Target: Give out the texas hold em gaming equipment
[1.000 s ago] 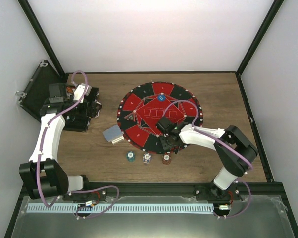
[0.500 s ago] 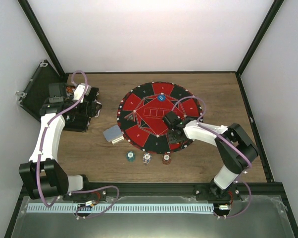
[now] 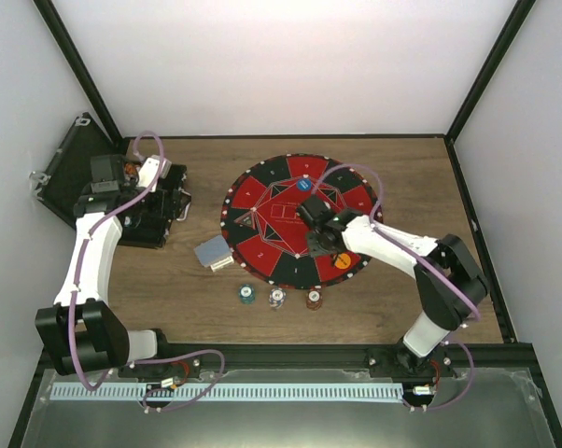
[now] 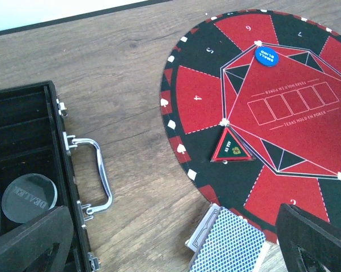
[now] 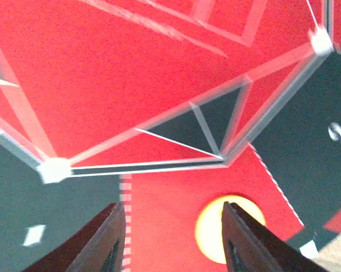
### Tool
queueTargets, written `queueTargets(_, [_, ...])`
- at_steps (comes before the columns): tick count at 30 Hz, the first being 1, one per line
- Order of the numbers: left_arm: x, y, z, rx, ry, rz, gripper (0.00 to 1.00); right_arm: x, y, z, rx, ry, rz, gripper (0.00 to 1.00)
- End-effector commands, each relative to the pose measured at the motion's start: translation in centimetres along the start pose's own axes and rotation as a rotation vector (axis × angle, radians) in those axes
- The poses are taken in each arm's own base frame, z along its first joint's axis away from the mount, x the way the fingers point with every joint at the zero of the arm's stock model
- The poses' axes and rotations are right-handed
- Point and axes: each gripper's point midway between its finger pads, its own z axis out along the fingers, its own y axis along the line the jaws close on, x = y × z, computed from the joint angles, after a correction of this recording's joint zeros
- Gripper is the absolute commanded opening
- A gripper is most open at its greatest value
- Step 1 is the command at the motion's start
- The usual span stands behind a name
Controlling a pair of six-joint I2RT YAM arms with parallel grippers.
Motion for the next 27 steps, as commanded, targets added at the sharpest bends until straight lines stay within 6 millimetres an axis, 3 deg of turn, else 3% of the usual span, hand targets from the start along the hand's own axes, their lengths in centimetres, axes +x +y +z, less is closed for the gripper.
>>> queueTargets(1, [-0.9,0.3,-1.1,-0.023,-0.013,0.007,1.0,-3.4,6.4,-6.9,-0.161,-0.141,-0.094,0.54])
queueTargets(5, [-1.0,0.7,-1.4,-0.031,-0.009,-0.001,1.0,-2.7,12.9,-9.9,-0.307,-0.159,-0.207,0.7])
queueTargets(8, [-1.1,1.2,-1.4,-0.048,-0.004,-0.02,1.0,-1.2,17.4,-10.7,-0.391,-0.135,-0.298,0.78])
queueTargets(11, [-1.1,1.5,-1.4,-0.052,-0.002,-0.027,1.0,0.8,20.7,-10.5,-0.455,-0.091,-0.384,0.84])
queueTargets(17, [-1.0,1.2,-1.7,-0.05,-0.007,-0.027,1.0,3.8,22.8,-8.1,-0.451,-0.013,-0.49,0.84])
queueTargets(27, [-1.1,1.2,-1.7,-0.05,-0.01,-0.025,1.0,5.7,24.6,-6.6,-0.467,0.028,-0.571,0.82])
